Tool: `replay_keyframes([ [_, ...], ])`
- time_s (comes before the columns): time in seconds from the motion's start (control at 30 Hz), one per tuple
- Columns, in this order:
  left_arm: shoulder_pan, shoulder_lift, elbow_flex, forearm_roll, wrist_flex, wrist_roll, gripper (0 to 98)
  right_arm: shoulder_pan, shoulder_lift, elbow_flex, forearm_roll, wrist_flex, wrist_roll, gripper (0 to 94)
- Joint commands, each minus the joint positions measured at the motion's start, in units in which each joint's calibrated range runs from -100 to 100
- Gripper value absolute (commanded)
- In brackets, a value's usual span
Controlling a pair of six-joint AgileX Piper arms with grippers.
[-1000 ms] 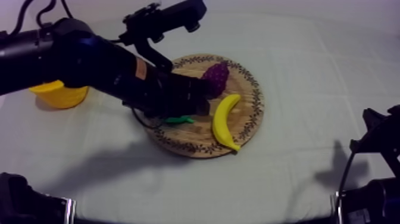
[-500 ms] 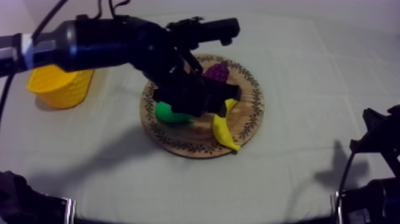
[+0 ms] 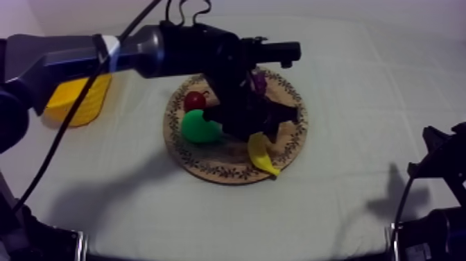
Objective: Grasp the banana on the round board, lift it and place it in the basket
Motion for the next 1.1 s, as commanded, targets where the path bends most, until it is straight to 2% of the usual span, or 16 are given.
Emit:
replay_keyframes([
  [0.0, 0.0, 1.9, -1.4, -0.24, 1.6, 1.0, 49.8, 0.0, 0.0, 0.0, 0.0, 0.0, 0.0, 0.6],
  [0.33, 0.0, 7.4, -7.6, -0.69, 8.2, 2.6, 46.5, 0.0, 0.0, 0.0, 0.0, 0.0, 0.0, 0.6],
  [0.57, 0.0, 10.1, -11.0, -1.59, 12.6, 3.6, 40.4, 0.0, 0.0, 0.0, 0.0, 0.0, 0.0, 0.6],
  [0.87, 0.6, 10.6, -12.3, -4.51, 18.2, 5.4, 34.3, 0.0, 0.0, 0.0, 0.0, 0.0, 0.0, 0.6],
  [1.07, 1.9, 7.4, -15.1, -8.03, 23.3, 6.6, 32.4, 0.0, 0.0, 0.0, 0.0, 0.0, 0.0, 0.6],
])
